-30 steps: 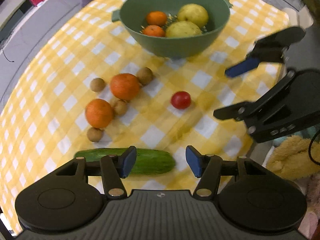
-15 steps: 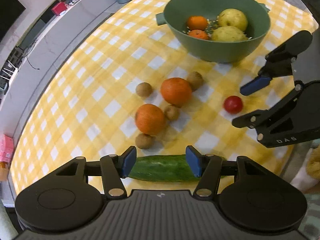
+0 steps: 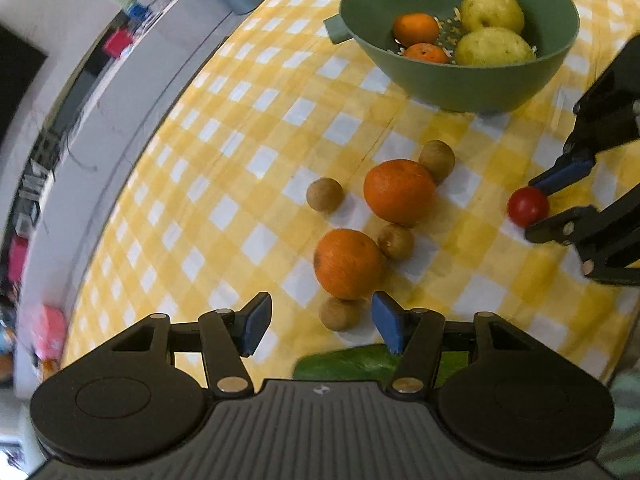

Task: Organize fruits
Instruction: 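Move the right tool toward the red cherry tomato and open it, then grasp the red cherry tomato with the right tool while the left tool grasps a mandarin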

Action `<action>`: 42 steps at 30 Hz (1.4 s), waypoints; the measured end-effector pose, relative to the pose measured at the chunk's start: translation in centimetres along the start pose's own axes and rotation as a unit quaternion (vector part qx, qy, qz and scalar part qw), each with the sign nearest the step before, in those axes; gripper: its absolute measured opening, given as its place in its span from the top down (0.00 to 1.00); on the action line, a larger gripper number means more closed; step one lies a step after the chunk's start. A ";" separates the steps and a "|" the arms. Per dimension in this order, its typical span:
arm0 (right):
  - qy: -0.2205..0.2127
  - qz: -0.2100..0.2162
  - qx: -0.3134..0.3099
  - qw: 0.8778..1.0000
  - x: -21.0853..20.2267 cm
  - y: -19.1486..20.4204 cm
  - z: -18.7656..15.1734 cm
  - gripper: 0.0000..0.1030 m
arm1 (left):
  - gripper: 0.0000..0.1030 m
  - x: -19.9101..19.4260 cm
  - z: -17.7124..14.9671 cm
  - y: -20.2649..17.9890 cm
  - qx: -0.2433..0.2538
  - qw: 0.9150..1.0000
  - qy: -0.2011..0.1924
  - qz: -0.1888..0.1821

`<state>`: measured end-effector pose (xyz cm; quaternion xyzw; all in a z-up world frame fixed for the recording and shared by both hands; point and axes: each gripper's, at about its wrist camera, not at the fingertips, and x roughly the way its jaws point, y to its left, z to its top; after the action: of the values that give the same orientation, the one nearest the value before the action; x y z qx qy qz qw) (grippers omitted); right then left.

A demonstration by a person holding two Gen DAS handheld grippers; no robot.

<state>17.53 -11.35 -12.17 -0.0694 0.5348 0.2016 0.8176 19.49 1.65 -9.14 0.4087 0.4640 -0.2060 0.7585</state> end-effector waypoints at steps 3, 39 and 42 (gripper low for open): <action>0.000 0.001 0.003 1.000 0.0 -0.4 0.0 0.77 | 0.30 0.3 0.3 -0.2 0.039 0.999 0.000 0.000; -0.005 0.061 0.035 0.998 -0.3 -2.9 -0.3 0.66 | 0.50 4.2 2.0 -2.2 0.126 0.991 0.014 -0.034; -0.008 0.060 0.035 0.998 -0.5 -3.1 -0.7 0.64 | 0.50 3.9 1.9 -1.6 0.106 0.993 0.013 -0.055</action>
<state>17.98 -14.50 -12.30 -0.0067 0.5381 0.2321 0.8103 21.30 -0.59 -12.79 0.4634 0.4712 -0.2904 0.6920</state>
